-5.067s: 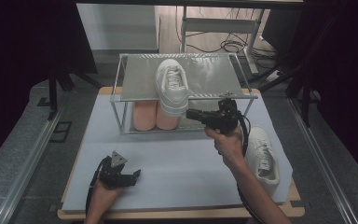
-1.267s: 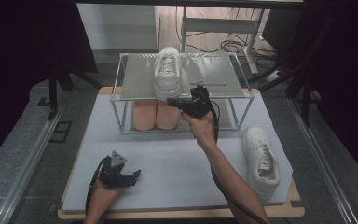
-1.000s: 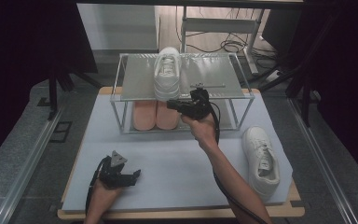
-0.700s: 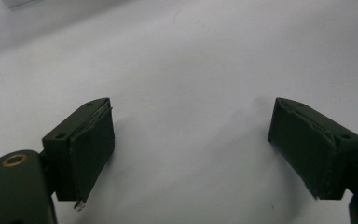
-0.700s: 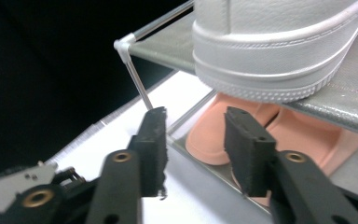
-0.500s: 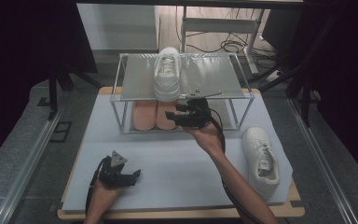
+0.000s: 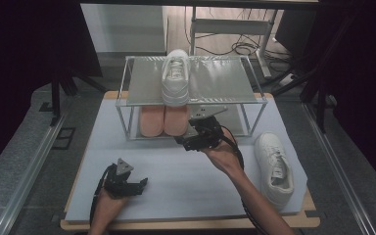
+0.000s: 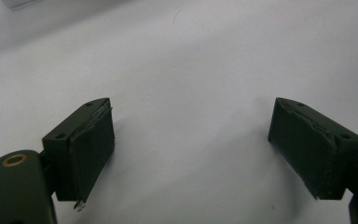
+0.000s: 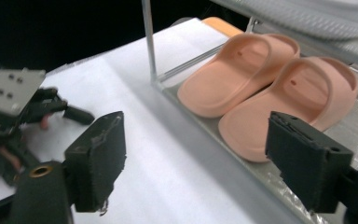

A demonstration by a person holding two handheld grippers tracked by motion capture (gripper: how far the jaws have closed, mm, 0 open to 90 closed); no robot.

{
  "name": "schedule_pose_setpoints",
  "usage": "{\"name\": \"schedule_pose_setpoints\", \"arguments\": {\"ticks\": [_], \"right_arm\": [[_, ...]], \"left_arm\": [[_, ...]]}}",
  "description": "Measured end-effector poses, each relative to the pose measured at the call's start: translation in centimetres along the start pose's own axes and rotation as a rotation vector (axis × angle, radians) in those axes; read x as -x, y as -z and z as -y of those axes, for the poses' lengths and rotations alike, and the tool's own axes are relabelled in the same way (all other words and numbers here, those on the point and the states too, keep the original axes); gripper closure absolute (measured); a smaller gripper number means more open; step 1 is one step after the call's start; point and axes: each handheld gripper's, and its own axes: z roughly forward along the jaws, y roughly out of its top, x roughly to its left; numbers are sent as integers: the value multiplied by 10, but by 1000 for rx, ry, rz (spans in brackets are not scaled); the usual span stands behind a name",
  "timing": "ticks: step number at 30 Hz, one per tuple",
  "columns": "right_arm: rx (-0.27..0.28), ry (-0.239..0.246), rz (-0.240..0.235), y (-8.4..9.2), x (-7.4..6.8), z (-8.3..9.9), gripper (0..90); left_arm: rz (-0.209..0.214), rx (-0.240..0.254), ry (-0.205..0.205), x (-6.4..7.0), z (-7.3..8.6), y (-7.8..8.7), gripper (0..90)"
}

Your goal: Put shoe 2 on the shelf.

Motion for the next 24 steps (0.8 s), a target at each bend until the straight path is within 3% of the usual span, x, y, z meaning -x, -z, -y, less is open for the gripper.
{"name": "schedule_pose_setpoints", "arguments": {"ticks": [4,9,13,24], "right_arm": [[1,7,-34,3,1,6,137],[-66,40,-48,9,-2,17,69],[-99,34,-51,14,-4,23,10],[-145,8,-32,32,0,41,3]], "left_arm": [[0,2,1,0,0,0,145],[0,1,0,0,0,0,145],[-3,2,-1,1,0,0,145],[-4,3,-3,1,0,0,145]]}}
